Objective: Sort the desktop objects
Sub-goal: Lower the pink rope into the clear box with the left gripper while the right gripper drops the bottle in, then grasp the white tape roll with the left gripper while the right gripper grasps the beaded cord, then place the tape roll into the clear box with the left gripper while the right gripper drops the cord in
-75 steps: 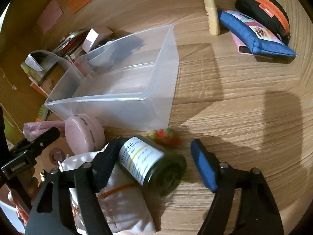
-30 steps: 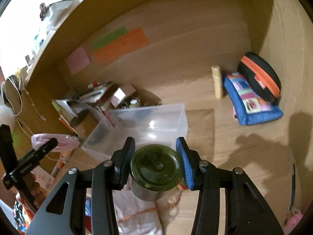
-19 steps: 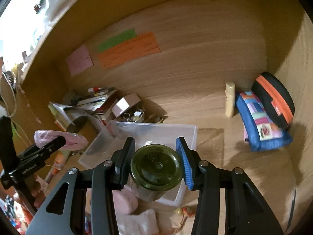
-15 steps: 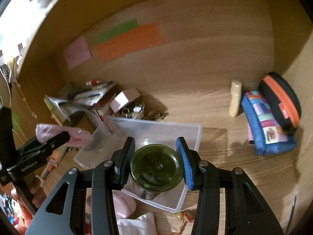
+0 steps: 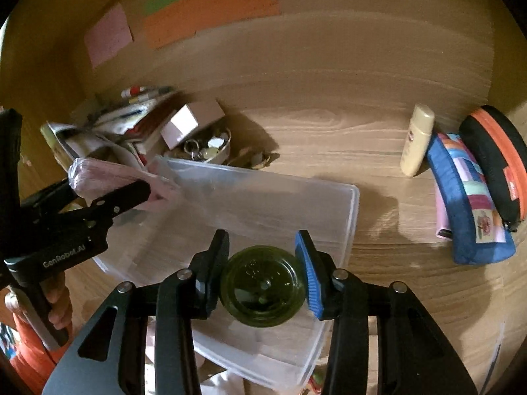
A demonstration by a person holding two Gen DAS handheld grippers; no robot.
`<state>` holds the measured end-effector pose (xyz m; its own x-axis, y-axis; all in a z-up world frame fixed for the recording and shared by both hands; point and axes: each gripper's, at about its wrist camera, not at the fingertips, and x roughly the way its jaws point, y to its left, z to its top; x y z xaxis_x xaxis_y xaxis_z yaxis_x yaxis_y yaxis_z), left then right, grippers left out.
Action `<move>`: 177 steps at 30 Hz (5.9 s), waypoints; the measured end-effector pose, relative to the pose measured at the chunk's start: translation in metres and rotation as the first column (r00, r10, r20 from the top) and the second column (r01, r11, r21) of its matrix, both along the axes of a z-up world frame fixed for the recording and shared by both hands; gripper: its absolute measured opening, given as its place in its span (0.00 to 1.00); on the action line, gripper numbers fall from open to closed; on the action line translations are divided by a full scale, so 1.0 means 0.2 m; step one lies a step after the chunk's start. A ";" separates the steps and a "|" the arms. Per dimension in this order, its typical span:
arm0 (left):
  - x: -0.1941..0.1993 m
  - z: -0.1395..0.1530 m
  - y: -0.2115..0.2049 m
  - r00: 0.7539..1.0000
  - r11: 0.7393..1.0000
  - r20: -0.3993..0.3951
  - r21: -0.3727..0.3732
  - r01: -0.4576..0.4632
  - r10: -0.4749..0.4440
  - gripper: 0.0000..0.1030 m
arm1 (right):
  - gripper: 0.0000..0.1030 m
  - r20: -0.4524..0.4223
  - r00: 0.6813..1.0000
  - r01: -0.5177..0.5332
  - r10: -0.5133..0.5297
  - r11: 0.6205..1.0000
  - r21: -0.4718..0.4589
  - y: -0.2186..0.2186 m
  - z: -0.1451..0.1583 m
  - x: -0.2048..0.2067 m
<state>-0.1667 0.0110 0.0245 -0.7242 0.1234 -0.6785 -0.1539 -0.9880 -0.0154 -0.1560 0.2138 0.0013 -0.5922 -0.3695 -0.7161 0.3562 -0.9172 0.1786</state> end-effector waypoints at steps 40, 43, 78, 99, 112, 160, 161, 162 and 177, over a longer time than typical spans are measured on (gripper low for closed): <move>0.07 0.09 -0.03 0.999 0.999 -0.024 -0.017 0.041 -0.042 0.91 | 0.79 -0.118 0.993 0.026 -0.010 0.992 0.128 -0.06 0.13 0.05; 0.11 0.13 -0.02 0.998 0.999 -0.045 -0.035 0.037 -0.038 0.91 | 0.82 -0.128 0.992 0.025 -0.012 0.994 0.103 -0.02 0.18 0.11; 0.60 -0.12 -0.06 0.995 0.999 0.102 -0.049 0.000 0.005 0.96 | 0.85 0.048 0.998 0.043 -0.048 0.992 0.118 0.32 -0.23 0.40; 0.60 -0.29 -0.08 0.982 0.998 0.186 0.052 0.027 -0.036 0.71 | 0.46 0.077 0.995 0.048 -0.059 0.989 0.143 0.21 -0.36 0.35; 0.62 -0.23 -0.08 0.991 0.998 0.129 0.042 -0.038 0.032 0.65 | 0.28 0.006 1.000 0.015 -0.016 0.989 0.147 0.23 -0.27 0.46; 0.25 0.14 -0.02 0.999 0.993 -0.049 0.118 0.017 -0.011 0.65 | 0.28 -0.164 0.983 -0.075 0.089 0.993 0.087 0.00 0.11 0.16; 0.24 0.13 -0.02 0.999 0.993 -0.041 0.116 0.019 -0.014 0.65 | 0.28 -0.148 0.985 -0.077 0.089 0.993 0.086 0.00 0.09 0.14; 0.23 0.11 -0.01 0.999 0.993 -0.033 0.114 0.018 -0.014 0.65 | 0.28 -0.129 0.988 -0.078 0.089 0.993 0.086 0.00 0.06 0.12; 0.13 -0.08 -0.01 0.996 0.993 0.085 0.115 -0.007 -0.003 0.65 | 0.28 -0.022 0.991 -0.126 0.131 0.981 0.151 -0.08 -0.12 0.05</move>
<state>-0.1402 0.0084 0.0087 -0.6651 0.2026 -0.7187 -0.1454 -0.9792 -0.1415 -0.1463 0.1986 -0.0219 -0.5702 -0.3350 -0.7501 0.4763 -0.8788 0.0304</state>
